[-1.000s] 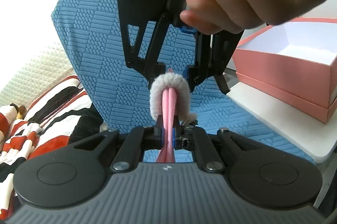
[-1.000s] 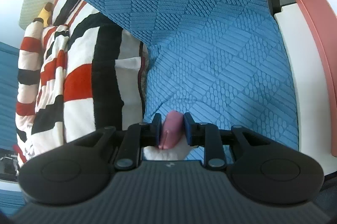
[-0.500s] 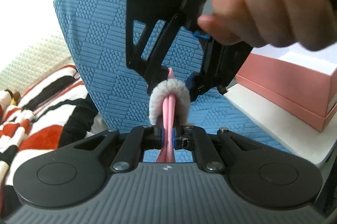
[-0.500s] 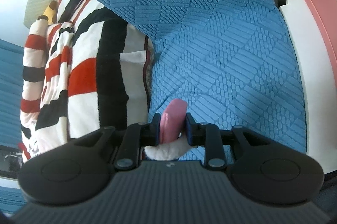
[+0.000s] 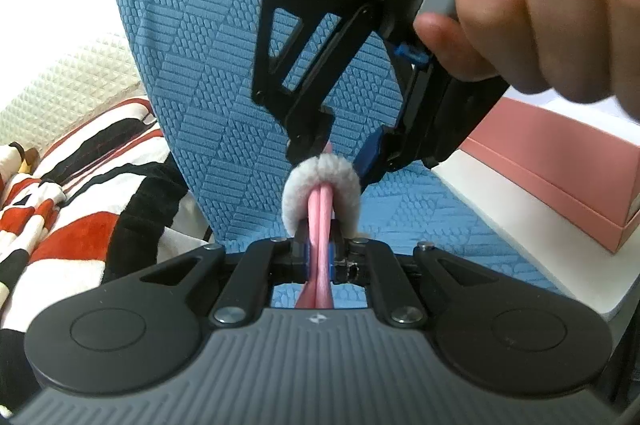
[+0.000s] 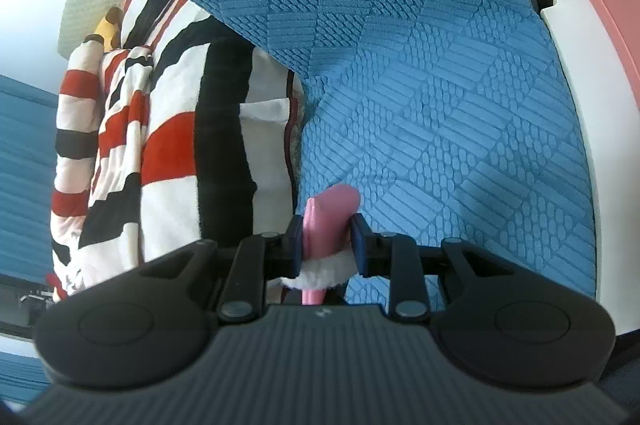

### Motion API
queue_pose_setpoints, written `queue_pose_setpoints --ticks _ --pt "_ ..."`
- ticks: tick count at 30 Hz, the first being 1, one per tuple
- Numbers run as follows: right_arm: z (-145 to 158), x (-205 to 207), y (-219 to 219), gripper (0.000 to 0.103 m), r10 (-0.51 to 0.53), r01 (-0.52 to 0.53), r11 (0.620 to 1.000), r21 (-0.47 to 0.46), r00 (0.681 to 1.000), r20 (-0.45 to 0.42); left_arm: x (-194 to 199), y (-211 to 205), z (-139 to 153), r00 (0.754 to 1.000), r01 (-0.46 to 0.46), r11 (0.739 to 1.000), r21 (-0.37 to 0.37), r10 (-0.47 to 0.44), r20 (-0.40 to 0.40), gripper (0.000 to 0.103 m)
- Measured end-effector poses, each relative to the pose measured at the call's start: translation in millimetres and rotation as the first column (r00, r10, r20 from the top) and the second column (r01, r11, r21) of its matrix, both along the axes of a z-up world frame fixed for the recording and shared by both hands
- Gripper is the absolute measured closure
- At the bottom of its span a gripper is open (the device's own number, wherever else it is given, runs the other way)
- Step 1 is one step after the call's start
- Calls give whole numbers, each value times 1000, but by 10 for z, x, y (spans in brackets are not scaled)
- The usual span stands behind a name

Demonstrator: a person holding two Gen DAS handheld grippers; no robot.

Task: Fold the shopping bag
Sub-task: 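Push the hair tie down along the pink roll with the right tool, then open the right tool and release the hair tie on the roll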

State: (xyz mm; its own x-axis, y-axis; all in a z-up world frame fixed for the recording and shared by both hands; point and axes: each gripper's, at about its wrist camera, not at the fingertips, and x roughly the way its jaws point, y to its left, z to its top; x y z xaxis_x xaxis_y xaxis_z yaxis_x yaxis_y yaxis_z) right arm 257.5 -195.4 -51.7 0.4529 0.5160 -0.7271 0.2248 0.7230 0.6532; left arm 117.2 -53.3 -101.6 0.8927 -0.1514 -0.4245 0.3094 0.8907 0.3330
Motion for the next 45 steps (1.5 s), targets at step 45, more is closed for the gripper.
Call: queue_pose_setpoints --ticks 45 --pt "56 -60 -19 82 9 -4 995 -101 999 52 62 228 -14 978 -18 968 -250 -36 -208 94"
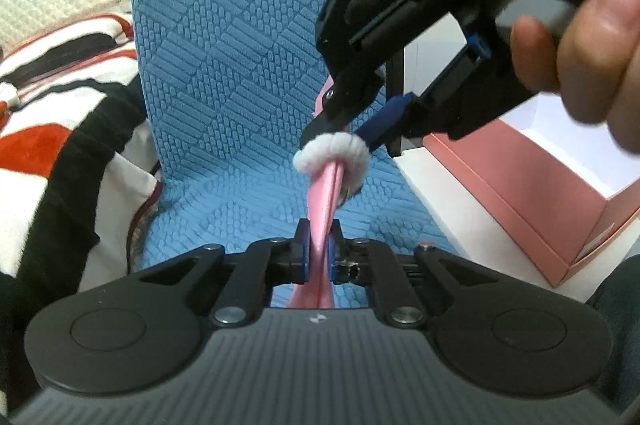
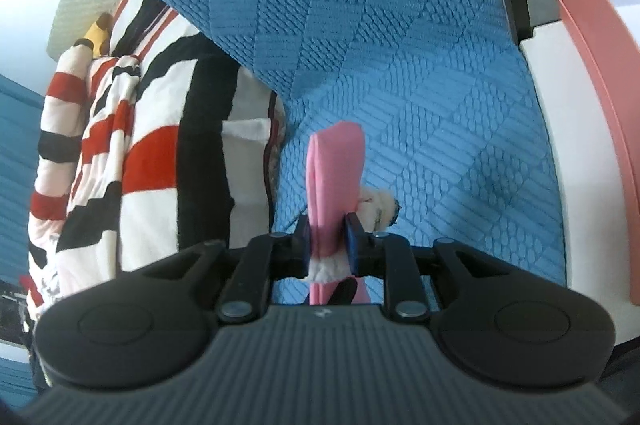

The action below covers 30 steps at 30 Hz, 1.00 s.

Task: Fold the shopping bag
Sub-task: 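Open the right tool and release the hair tie on the roll, then grasp the tied pink roll with the right tool while the left tool opens and releases it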

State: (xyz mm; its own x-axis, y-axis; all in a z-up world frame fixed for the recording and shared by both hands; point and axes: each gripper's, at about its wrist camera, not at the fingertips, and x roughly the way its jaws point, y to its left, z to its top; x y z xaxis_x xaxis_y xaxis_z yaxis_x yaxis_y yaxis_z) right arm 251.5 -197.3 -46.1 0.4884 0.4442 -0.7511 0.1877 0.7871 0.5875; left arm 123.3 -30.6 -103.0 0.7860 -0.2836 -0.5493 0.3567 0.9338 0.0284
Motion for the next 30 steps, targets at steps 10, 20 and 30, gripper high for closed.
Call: queue_pose_setpoints --ticks 10,20,30 --pt "101 -80 89 51 29 -24 998 -58 995 91 123 92 -42 997 -33 995 -91 25 -80 94" --pt "-229 -152 185 52 51 -50 997 -52 998 23 157 89 -39 992 -43 991 -127 27 -125 93" --pt "-466 -119 143 82 5 -5 1000 -4 1000 -1 202 109 -88 985 -59 986 -155 32 -170 82"
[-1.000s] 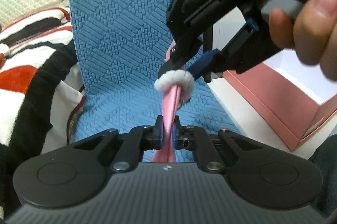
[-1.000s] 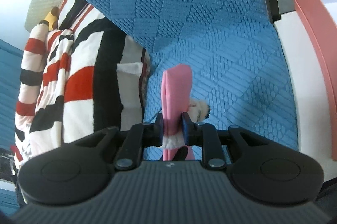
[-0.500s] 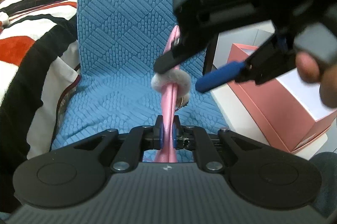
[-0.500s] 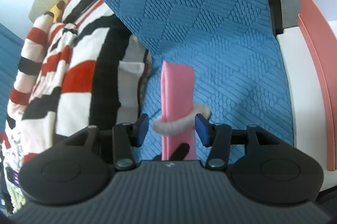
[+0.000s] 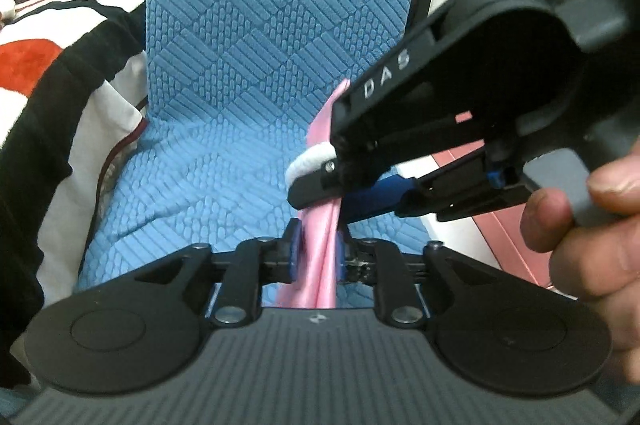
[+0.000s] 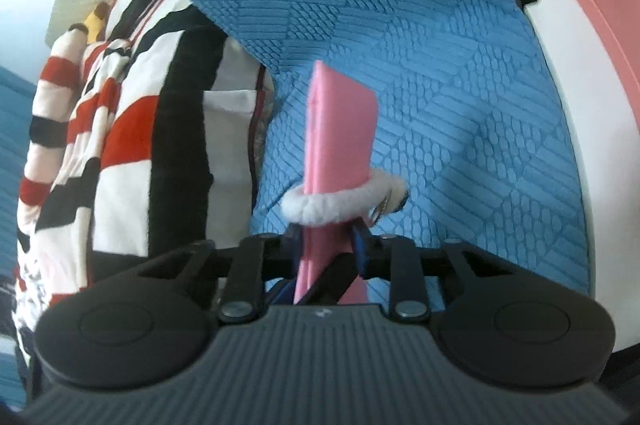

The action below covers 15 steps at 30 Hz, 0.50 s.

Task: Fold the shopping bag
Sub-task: 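Grasp the tied pink roll with the right tool while the left tool opens and releases it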

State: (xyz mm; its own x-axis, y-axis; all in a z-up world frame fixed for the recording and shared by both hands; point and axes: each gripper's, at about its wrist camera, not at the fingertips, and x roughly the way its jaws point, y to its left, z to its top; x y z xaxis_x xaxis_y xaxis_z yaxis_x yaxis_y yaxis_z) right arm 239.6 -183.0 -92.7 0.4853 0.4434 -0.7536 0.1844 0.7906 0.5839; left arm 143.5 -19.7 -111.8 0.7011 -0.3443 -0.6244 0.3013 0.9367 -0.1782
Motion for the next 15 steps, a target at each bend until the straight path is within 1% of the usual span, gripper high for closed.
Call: queue_pose_setpoints --ticks 2,3,7,9,12,15 --pt "-16 5 4 88 0 0 1000 -19 1000 -1 -1 -9 11 1000 8 1000 -19 -8 -3 77" --pt "-22 9 6 92 1 -1 999 -34 1000 -3 0 -12 19 1000 11 999 -33 -11 -4 77" --pt "-41 21 -15 92 12 -11 996 -87 1000 9 16 -12 27 999 9 997 -73 -11 -30 72" --pt "-51 29 -41 93 13 -11 993 -114 1000 17 40 -3 17 999 0 995 -96 -5 -50 71" --pt "-78 41 -97 93 10 -4 985 -173 999 30 61 19 3 998 -10 994 -107 3 -64 71" --pt "-112 45 -164 93 3 3 978 -210 1000 30 82 31 -16 997 -22 994 -106 13 -79 67"
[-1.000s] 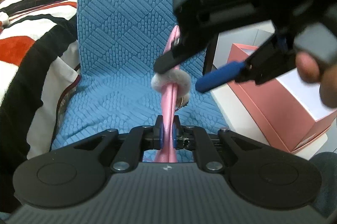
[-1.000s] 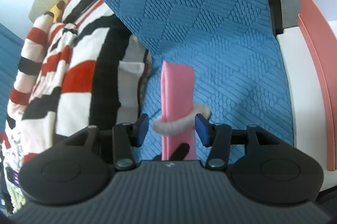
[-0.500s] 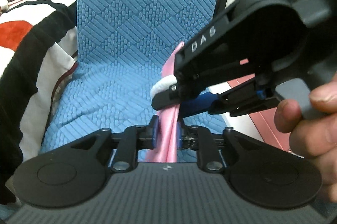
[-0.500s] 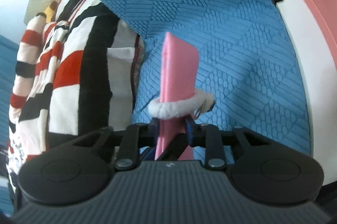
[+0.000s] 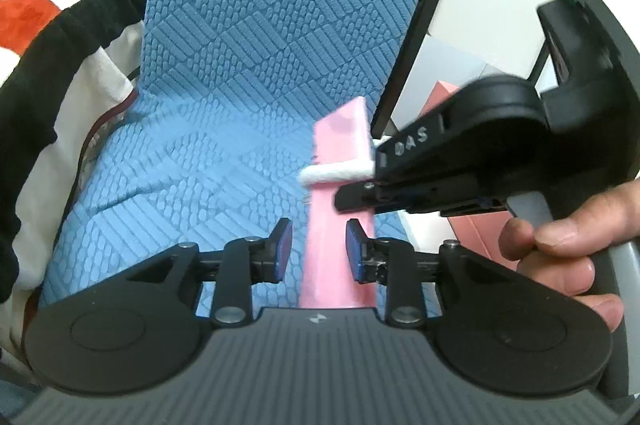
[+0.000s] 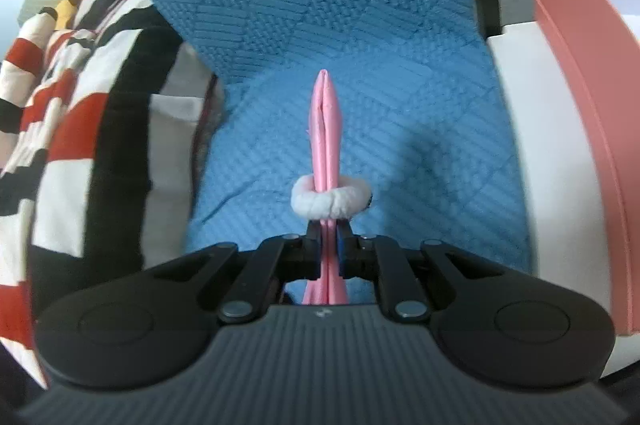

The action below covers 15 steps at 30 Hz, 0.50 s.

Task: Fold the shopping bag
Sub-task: 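Grasp the tied pink roll with the right tool while the left tool opens and releases it, then carry the tied pink roll with the right tool over the open pink box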

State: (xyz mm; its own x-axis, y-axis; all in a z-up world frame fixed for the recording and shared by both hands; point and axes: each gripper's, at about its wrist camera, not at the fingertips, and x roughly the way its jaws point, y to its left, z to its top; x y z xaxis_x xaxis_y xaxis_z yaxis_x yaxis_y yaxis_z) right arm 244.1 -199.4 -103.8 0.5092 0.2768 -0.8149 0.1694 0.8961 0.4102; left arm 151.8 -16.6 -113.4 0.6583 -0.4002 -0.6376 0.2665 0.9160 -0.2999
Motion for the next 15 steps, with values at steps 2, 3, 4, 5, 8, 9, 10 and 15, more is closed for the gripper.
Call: queue_pose_setpoints --ticks 2,3,4,5,8,9,10,15 --pt "-14 -13 -26 93 -1 1 1000 -26 1000 1 17 2 -18 1000 -7 1000 6 7 -12 61" --pt "-14 -25 -32 93 2 -2 999 -40 1000 4 26 6 -27 1000 -8 1000 6 8 -19 60" --pt "-9 -41 -34 93 7 -7 999 -52 1000 8 35 13 -38 1000 -10 1000 2 10 -28 58" --pt "0 -61 -39 93 12 -11 998 -65 1000 14 52 26 -52 999 -13 1000 -5 12 -40 53" --pt "44 -132 -27 93 31 -28 995 -101 999 29 91 56 -93 997 -36 999 -8 35 -73 39" --pt "69 -158 -25 93 41 -37 993 -113 999 35 96 72 -101 996 -41 999 -14 40 -82 37" --pt "94 -185 -20 93 51 -45 991 -125 998 42 107 91 -109 995 -45 999 -24 43 -94 33" --pt "294 -334 -17 93 111 -96 981 -169 991 79 92 128 -50 988 -91 995 -34 86 -126 21"
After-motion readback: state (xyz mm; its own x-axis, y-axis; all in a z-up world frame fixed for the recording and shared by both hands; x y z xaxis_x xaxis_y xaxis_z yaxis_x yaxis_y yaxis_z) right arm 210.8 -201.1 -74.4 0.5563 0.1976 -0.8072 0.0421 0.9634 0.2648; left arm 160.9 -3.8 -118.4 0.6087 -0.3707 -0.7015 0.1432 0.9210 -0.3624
